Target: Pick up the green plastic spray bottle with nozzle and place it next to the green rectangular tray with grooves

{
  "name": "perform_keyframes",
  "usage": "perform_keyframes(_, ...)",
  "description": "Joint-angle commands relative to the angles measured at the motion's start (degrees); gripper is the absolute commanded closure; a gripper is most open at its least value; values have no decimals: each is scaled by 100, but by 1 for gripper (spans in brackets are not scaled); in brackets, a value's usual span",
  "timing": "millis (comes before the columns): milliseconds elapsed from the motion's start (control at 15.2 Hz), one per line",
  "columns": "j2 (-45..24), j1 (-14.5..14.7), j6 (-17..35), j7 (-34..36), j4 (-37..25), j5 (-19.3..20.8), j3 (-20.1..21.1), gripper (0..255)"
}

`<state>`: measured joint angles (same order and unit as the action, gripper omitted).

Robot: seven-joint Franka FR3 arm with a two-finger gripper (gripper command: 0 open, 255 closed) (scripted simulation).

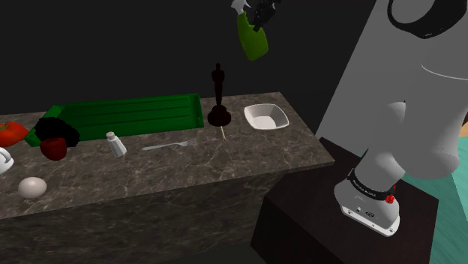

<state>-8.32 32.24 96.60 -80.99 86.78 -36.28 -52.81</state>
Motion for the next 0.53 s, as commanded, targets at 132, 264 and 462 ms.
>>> perform_keyframes(132, 207, 462, 419, 535, 210, 235, 209, 255)
perform_keyframes(264, 262, 662, 598, 789, 273, 319, 318, 255)
perform_keyframes(462, 274, 920, 830, 1152, 306, 400, 482, 255)
